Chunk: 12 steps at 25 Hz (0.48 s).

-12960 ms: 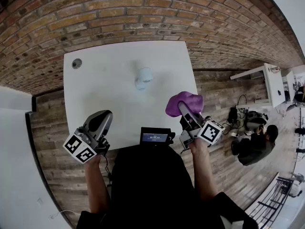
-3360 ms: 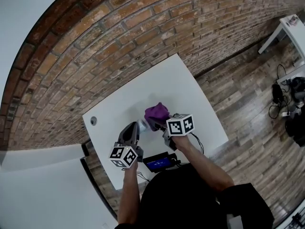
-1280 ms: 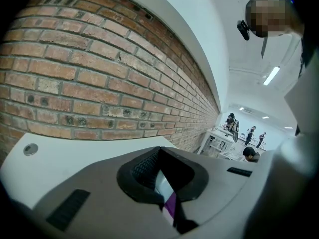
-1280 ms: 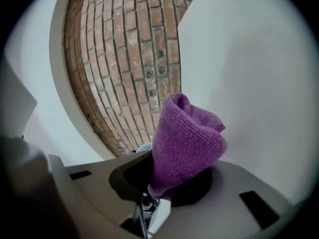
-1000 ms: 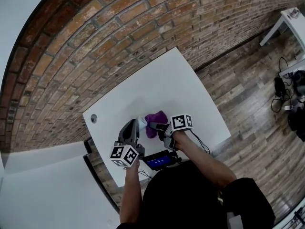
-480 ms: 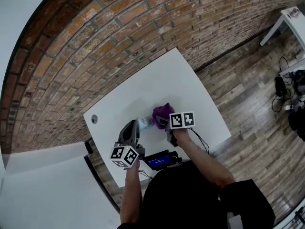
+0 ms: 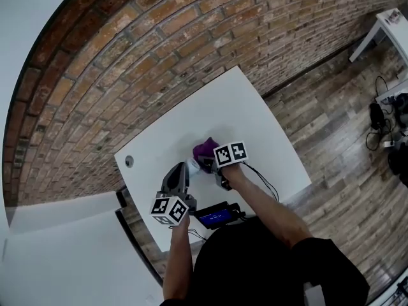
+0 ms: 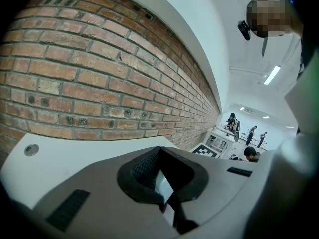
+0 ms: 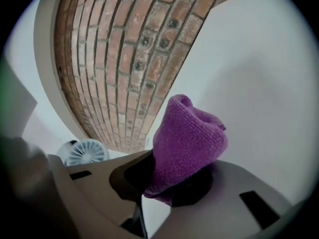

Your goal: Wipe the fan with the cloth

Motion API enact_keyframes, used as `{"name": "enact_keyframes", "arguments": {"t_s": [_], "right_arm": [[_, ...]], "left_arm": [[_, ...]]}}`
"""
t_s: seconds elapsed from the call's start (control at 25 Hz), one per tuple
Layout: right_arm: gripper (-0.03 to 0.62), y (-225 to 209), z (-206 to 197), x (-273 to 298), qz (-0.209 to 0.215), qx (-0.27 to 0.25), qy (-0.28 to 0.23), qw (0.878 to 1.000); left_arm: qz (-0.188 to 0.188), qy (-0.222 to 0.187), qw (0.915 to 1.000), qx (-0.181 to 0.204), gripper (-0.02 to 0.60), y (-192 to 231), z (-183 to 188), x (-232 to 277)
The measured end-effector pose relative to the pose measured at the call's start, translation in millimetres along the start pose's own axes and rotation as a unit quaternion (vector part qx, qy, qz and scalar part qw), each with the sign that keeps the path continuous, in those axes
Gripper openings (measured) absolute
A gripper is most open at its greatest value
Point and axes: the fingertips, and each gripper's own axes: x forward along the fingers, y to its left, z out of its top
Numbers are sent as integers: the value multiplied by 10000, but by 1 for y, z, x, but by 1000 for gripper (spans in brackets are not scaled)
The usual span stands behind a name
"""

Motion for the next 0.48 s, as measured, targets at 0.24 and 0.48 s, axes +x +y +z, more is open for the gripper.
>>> {"name": "enact_keyframes", "arguments": {"t_s": [0.24, 0.48], "right_arm": [[72, -27, -18, -19, -965, -1219, 784, 9847], [72, 10, 12, -51, -190, -672, -241, 9973]], "left_arm": [[-32, -13, 10000, -24, 5, 2, 0, -1], [-42, -46, 10000, -20, 5, 1, 1, 0]]}}
